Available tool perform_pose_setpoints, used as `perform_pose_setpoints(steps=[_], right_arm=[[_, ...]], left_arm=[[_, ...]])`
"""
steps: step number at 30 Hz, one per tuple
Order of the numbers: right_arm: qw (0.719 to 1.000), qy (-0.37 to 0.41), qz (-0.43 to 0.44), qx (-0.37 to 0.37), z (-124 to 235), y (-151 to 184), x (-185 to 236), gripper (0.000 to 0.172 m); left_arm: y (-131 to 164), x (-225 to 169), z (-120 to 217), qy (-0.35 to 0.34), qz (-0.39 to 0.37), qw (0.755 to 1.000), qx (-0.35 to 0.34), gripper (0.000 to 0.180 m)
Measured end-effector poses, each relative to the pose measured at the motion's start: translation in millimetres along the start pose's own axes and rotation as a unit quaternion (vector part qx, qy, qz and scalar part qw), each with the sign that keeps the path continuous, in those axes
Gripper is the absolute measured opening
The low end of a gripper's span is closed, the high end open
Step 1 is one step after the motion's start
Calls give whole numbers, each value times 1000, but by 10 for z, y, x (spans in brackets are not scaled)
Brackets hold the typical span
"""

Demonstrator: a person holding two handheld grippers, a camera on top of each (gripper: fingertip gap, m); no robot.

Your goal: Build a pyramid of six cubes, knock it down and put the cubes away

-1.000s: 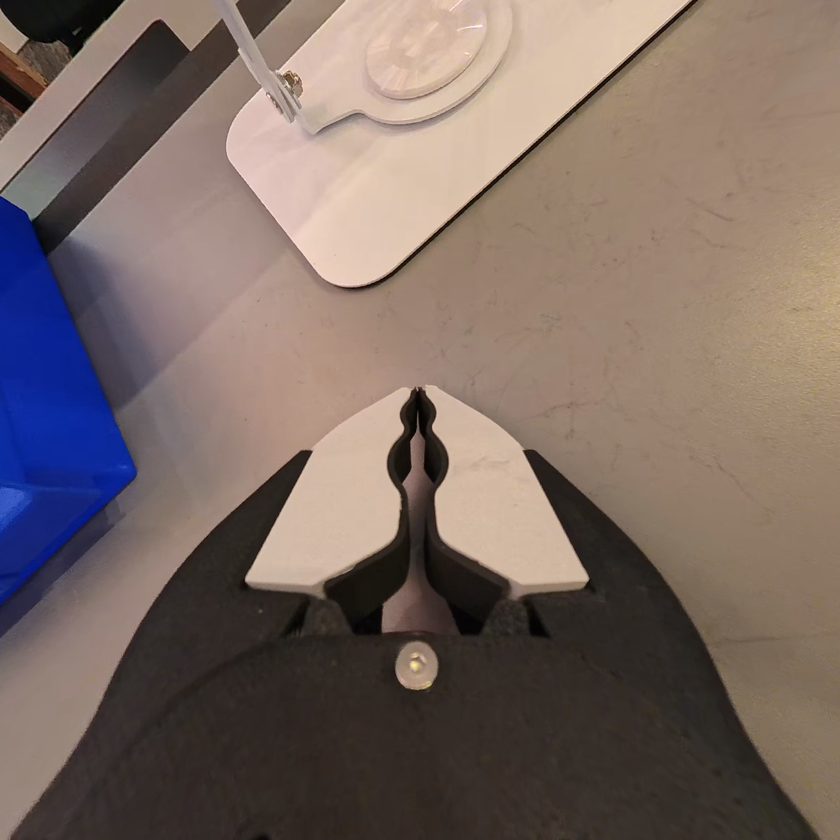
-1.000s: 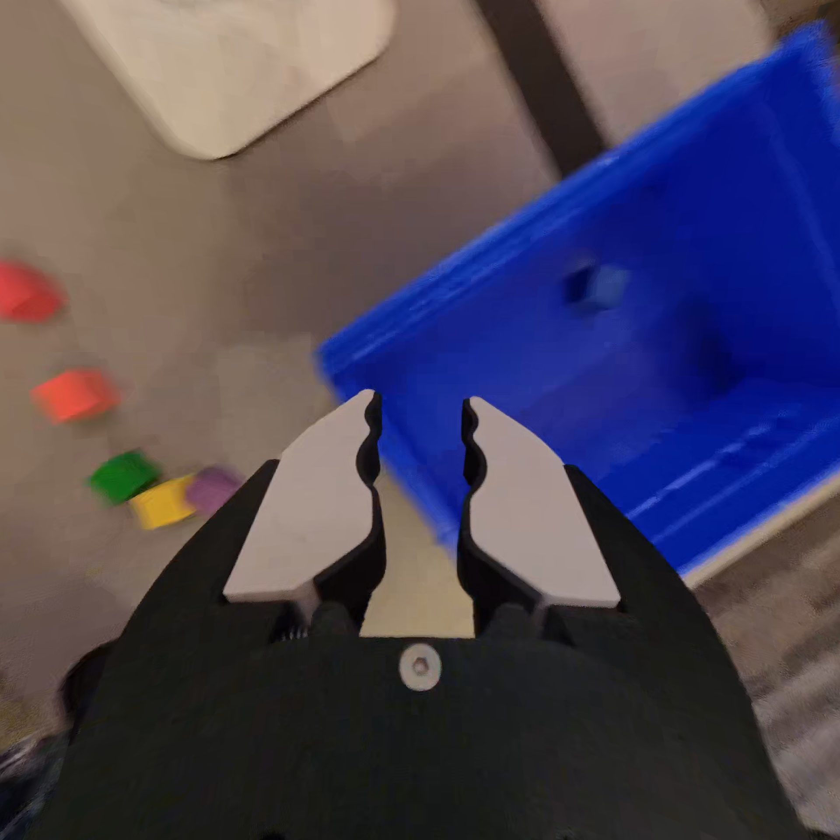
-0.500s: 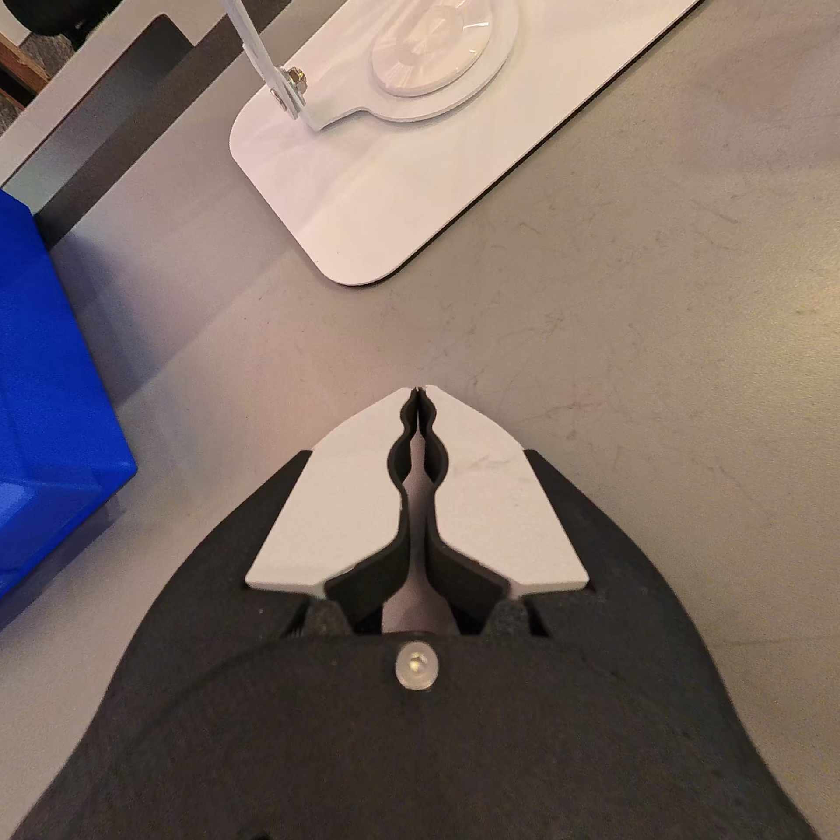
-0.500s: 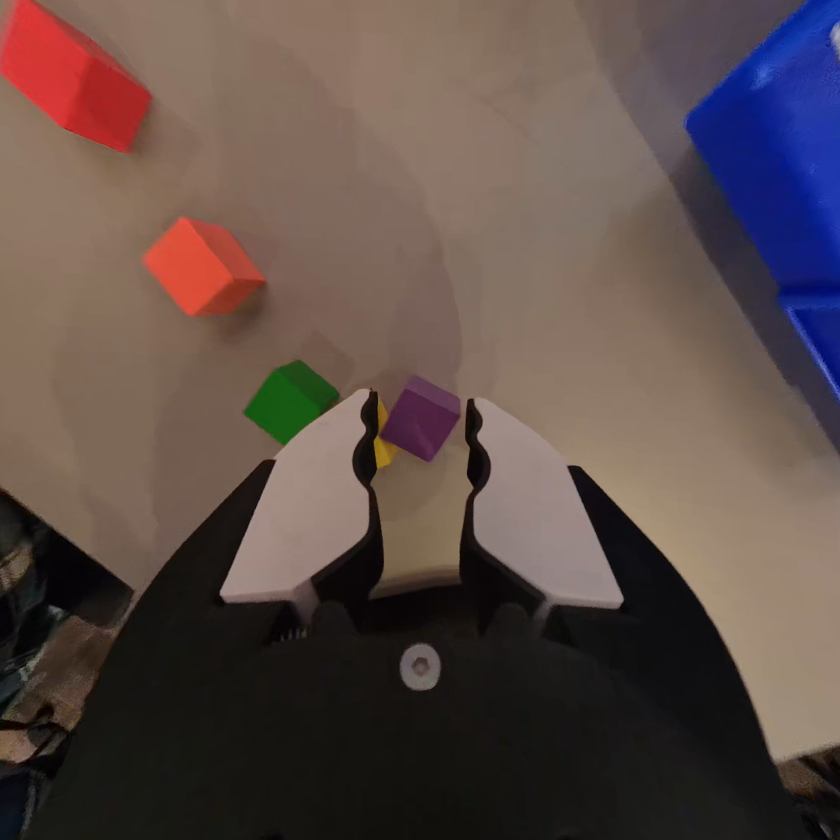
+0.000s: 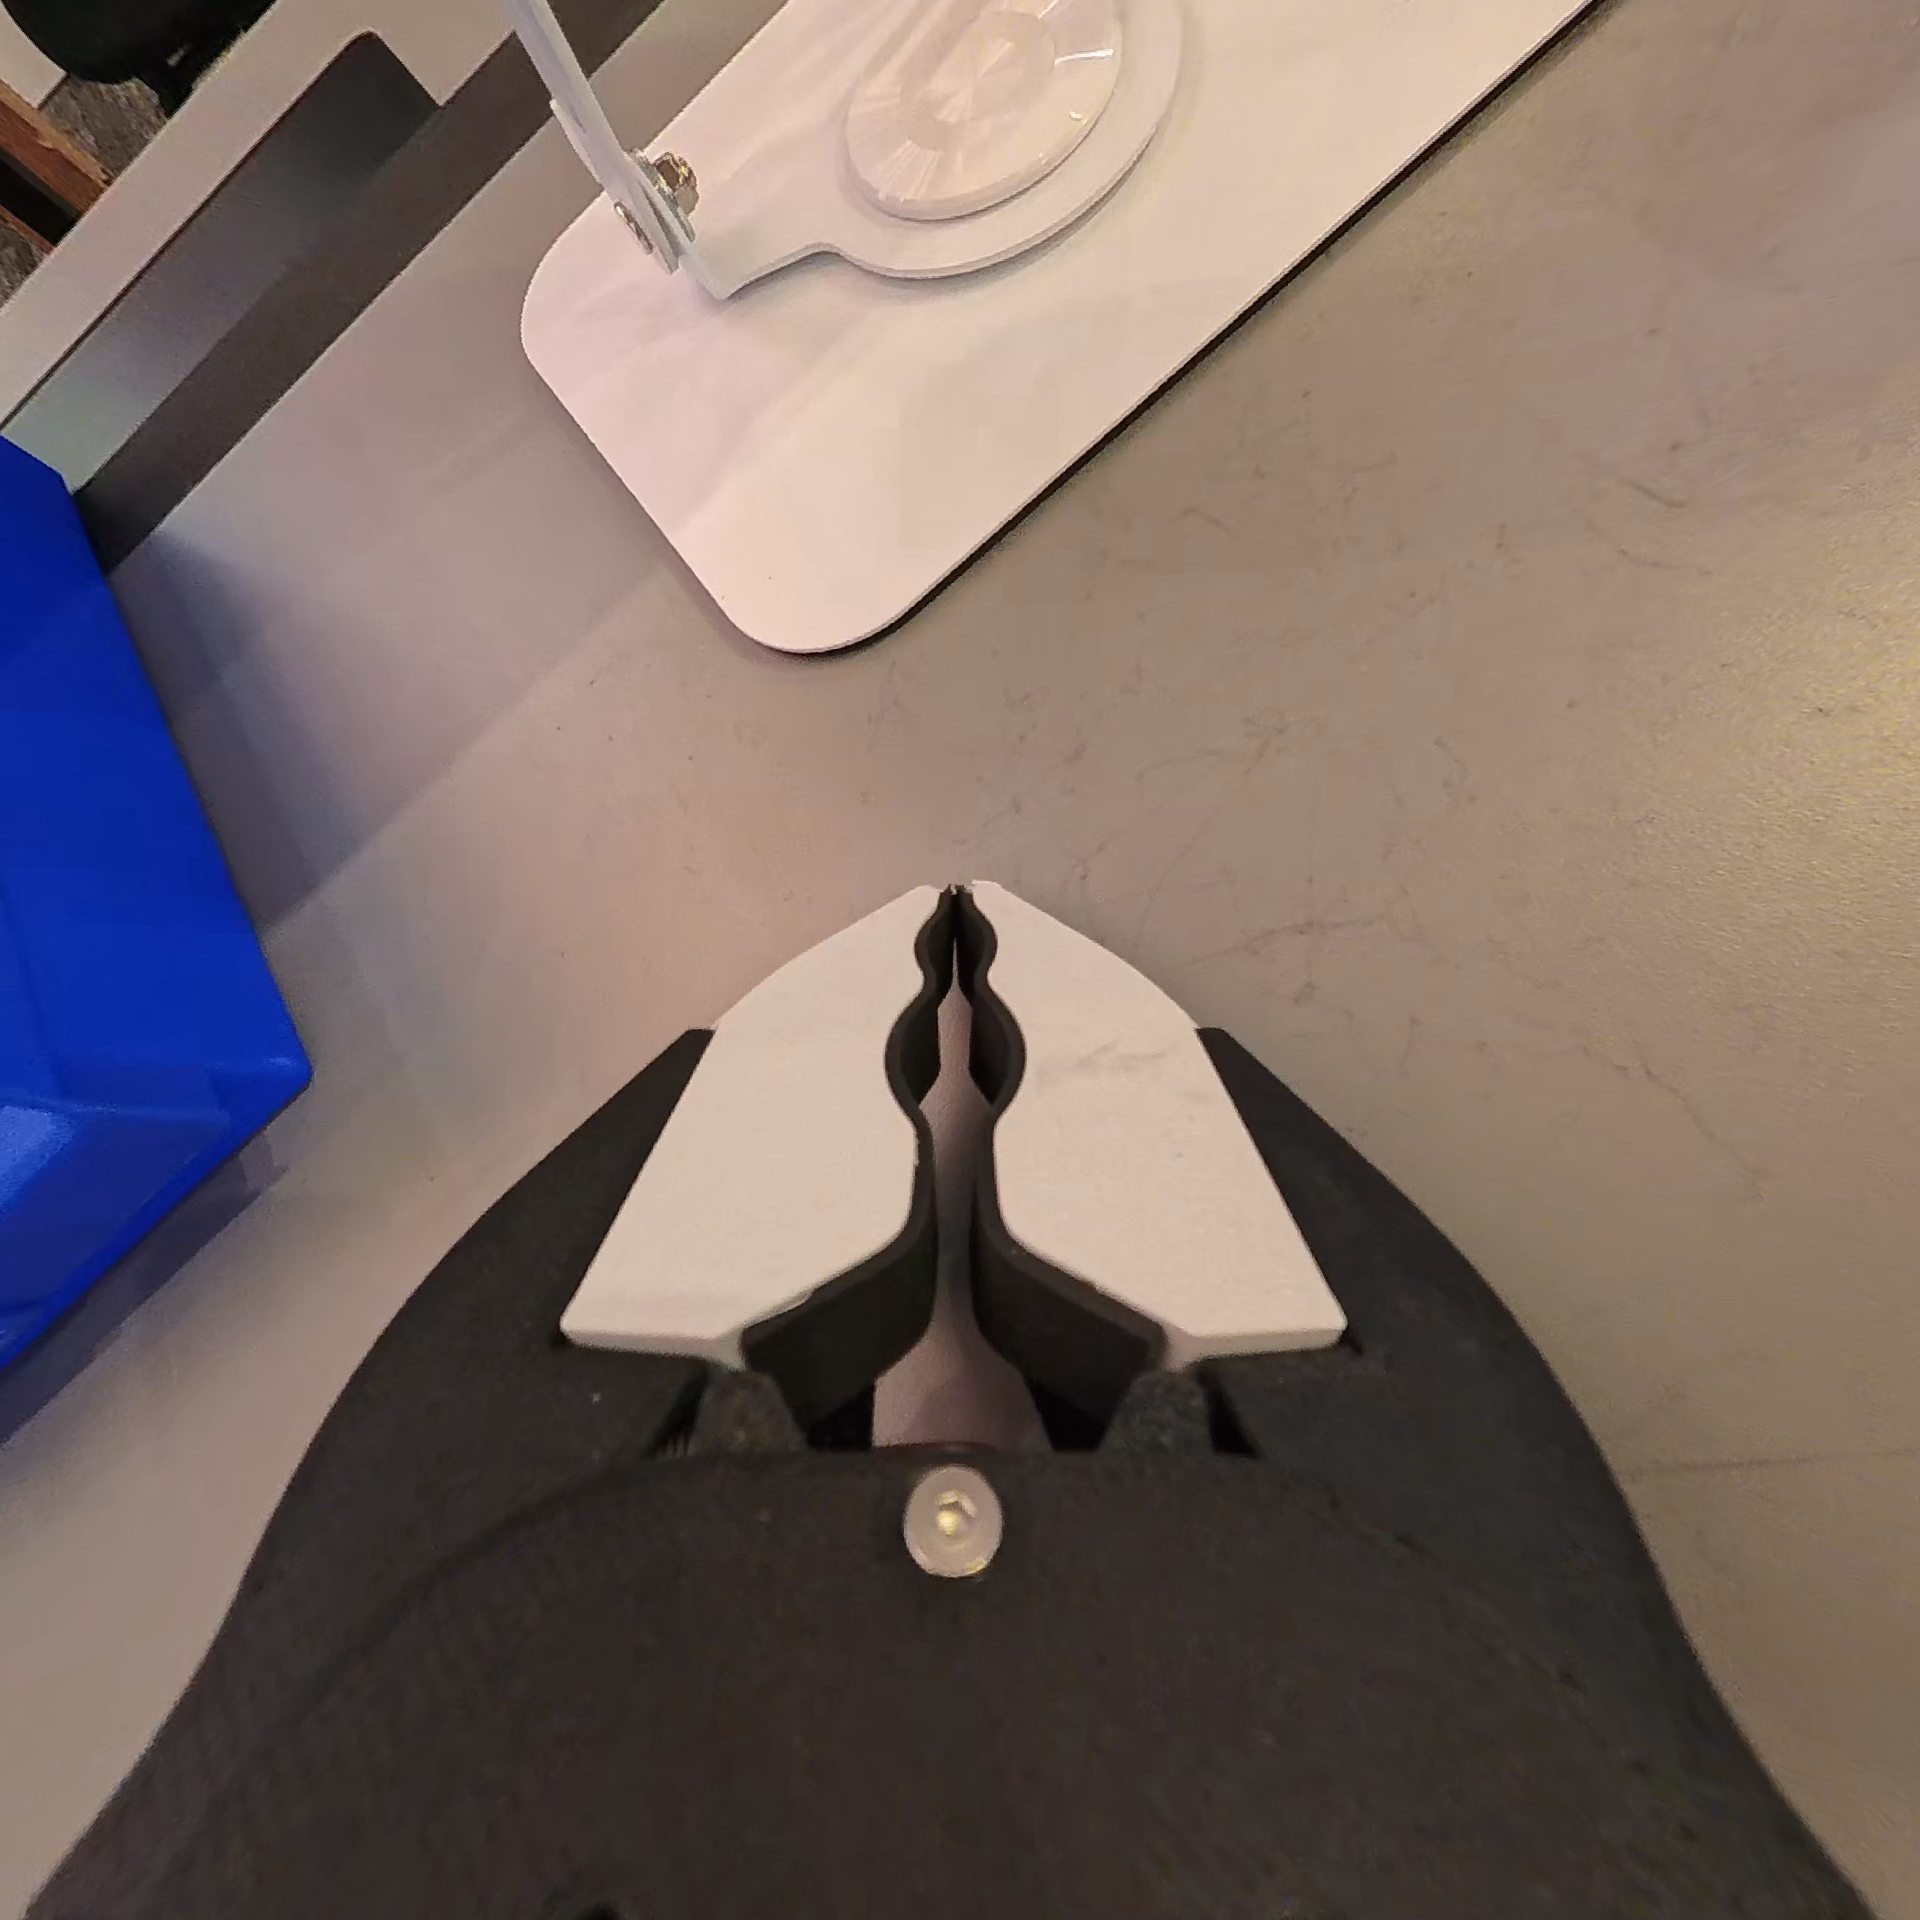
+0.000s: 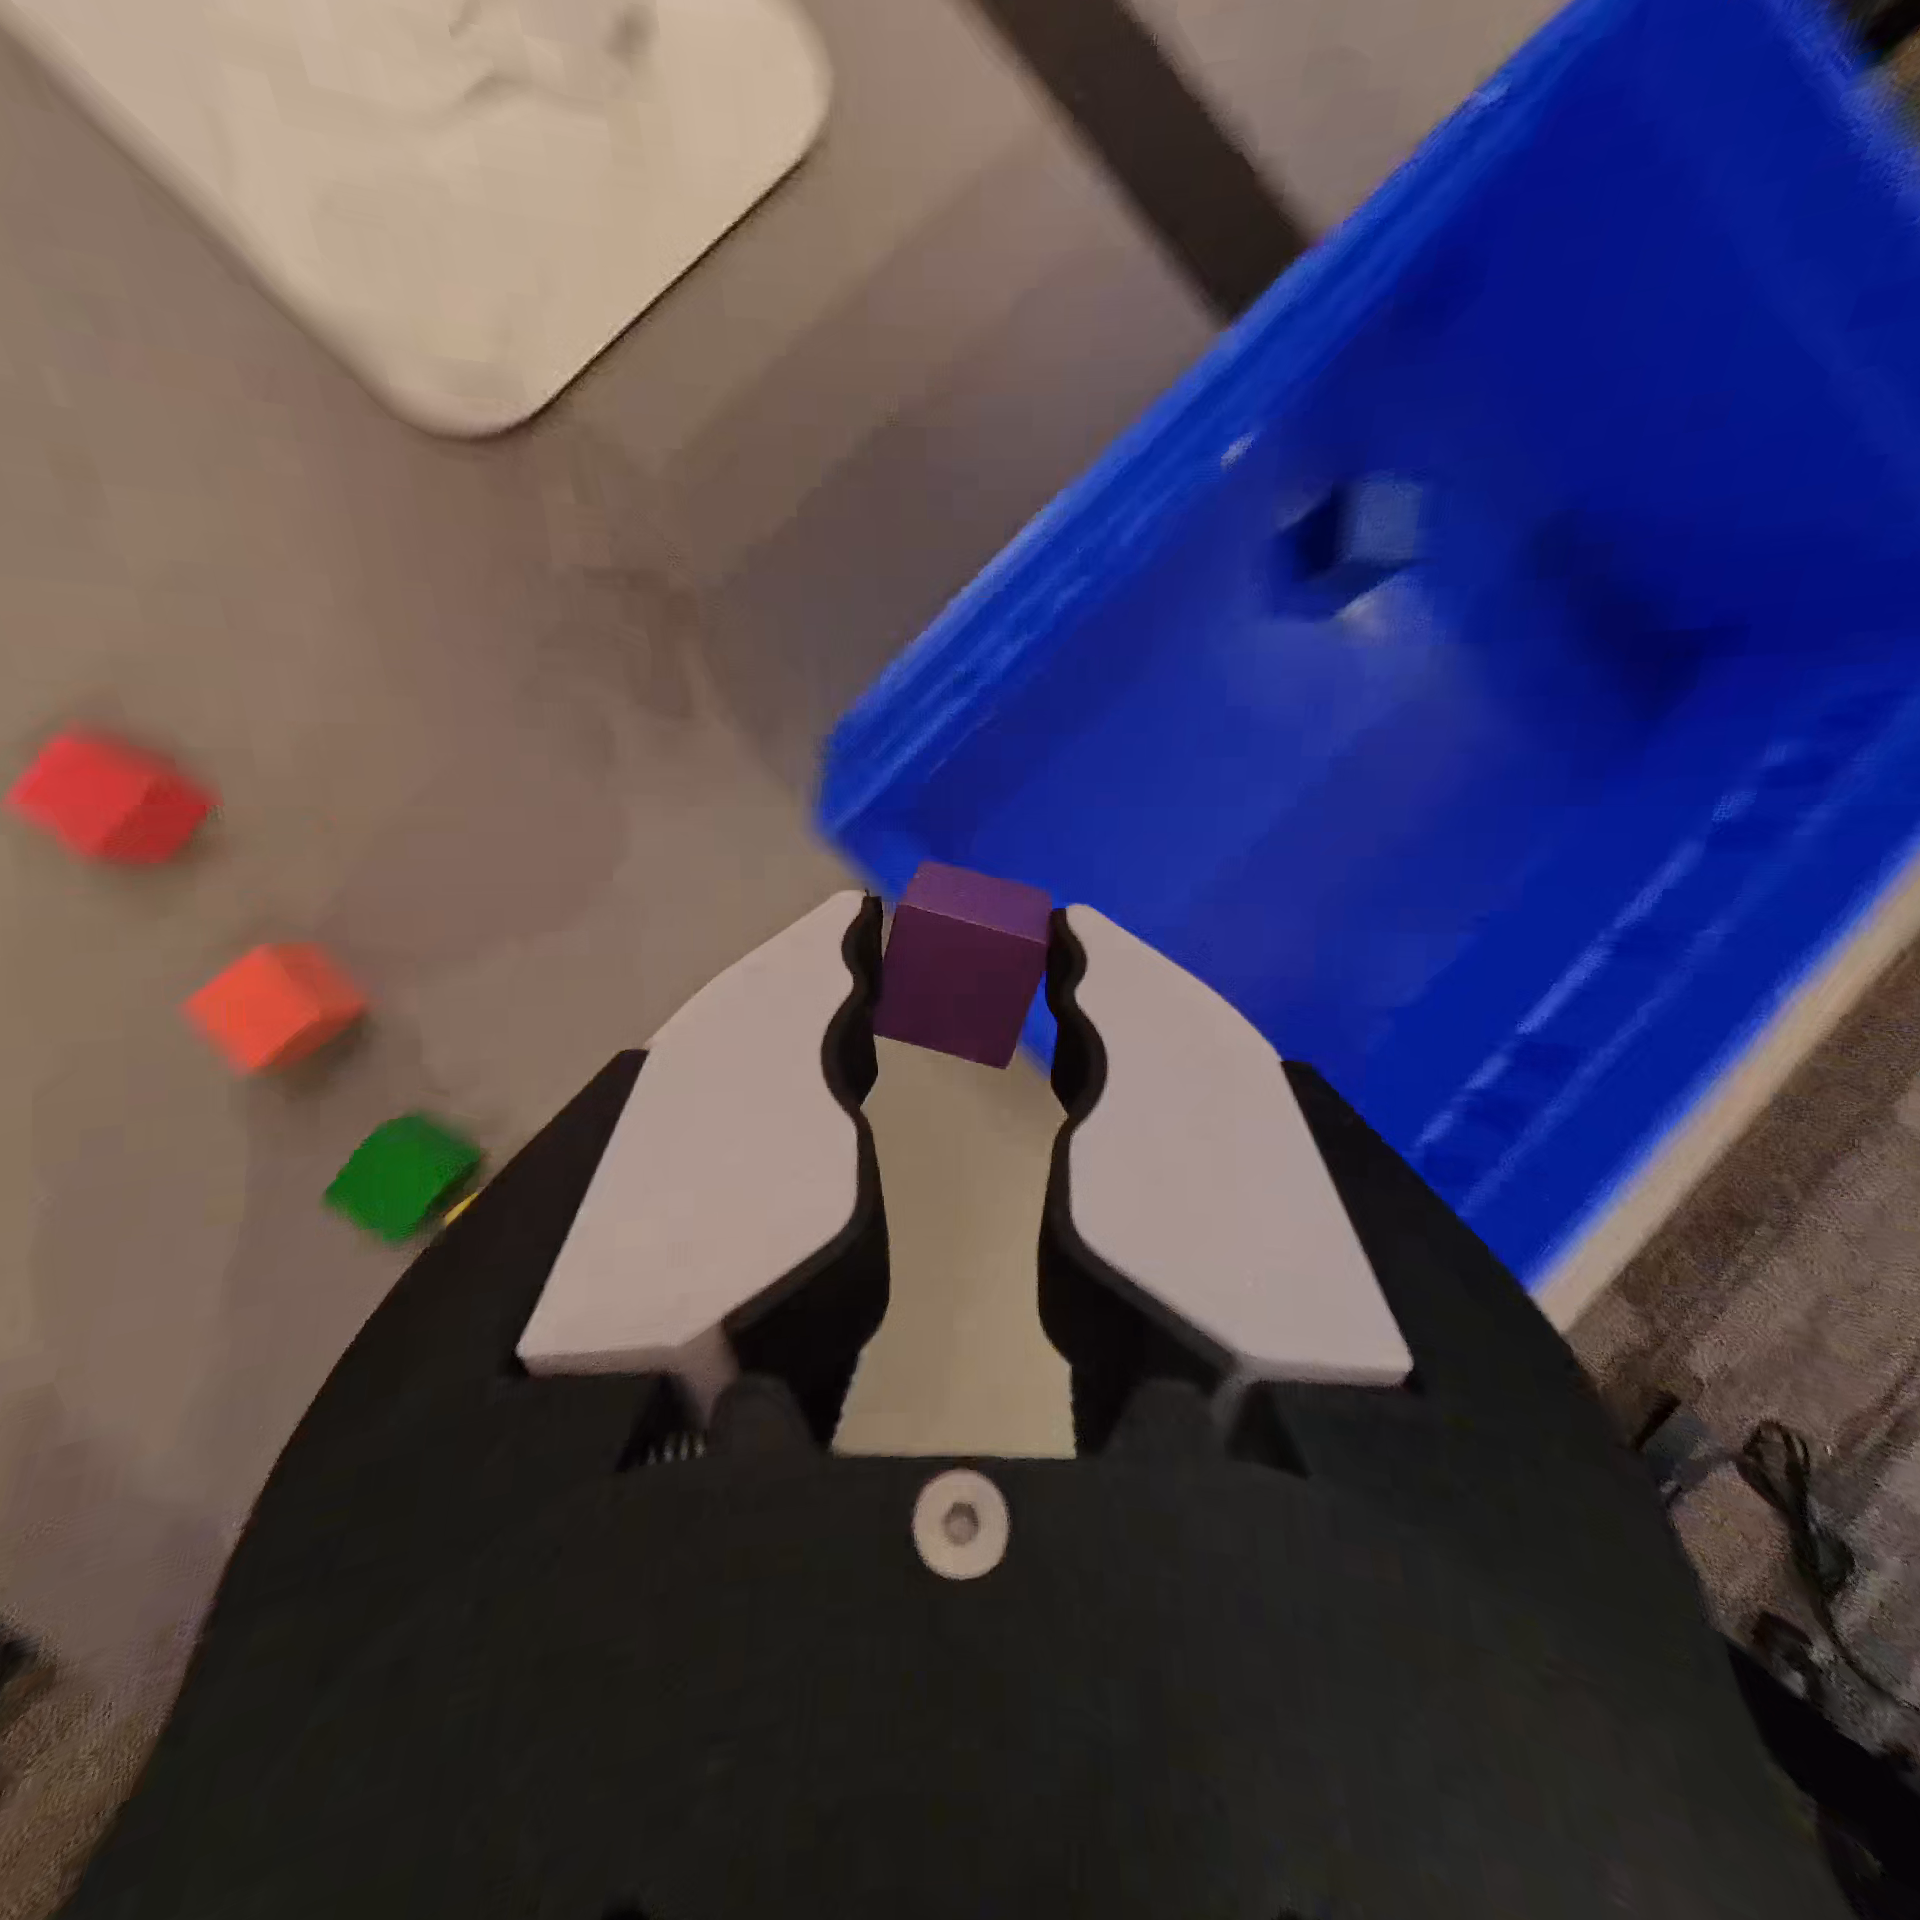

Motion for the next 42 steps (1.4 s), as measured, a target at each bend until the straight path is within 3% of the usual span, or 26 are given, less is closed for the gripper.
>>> perform_pose_setpoints(steps=[3, 7, 10, 14, 15, 16, 20, 23, 26, 29, 38, 42], right_arm=[[999, 29, -41, 15, -226, -214, -656, 31], [991, 40, -104, 80, -871, -186, -1369, 32], [983, 20, -142, 112, -1319, -100, -1619, 32], [978, 25, -162, 130, -1656, -49, -1797, 32], [977, 27, -163, 136, -1701, -39, -1823, 38], [975, 38, -164, 145, -1717, -27, -1857, 57], [982, 69, -136, 110, -1417, -157, -1813, 56], [984, 168, -27, 55, -922, -295, -1547, 54], [949, 309, 63, -5, -373, -293, -1238, 57], [924, 371, 79, -53, 13, -141, -961, 59], [901, 418, 80, -80, 537, 278, -545, 55], [925, 360, 90, -82, 603, 347, -309, 50]], left_arm=[[1, 0, 0, 0, 0, 1000, 0, 0], [1, 1, 0, 1, 0, 1000, 0, 0], [1, 0, -1, 2, 0, 1000, 0, 0], [0, 1, -2, 5, 1, 1000, 0, 0], [0, 1, -3, 5, 1, 1000, 0, 0], [0, 2, -2, 5, 2, 1000, 0, 0], [0, 2, -3, 6, 2, 1000, 0, 0], [-1, 1, -2, 5, 1, 1000, 0, 0], [-1, 1, -4, 4, 1, 1000, 0, 0], [-2, 1, -4, 3, 1, 1000, 0, 0], [-6, -6, -1, -8, -7, 1000, -2, 0], [-6, -8, -1, -11, -8, 1000, -3, 0]])
Point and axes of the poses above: each gripper's, where its closed fingertips meet, z back along the fingers, y out of its underside, x = y × z across the jaws, the point moved 5 cm from there along z, back along the fingers, and after that the axes turned 5 degrees about z, right-handed, at the moved point
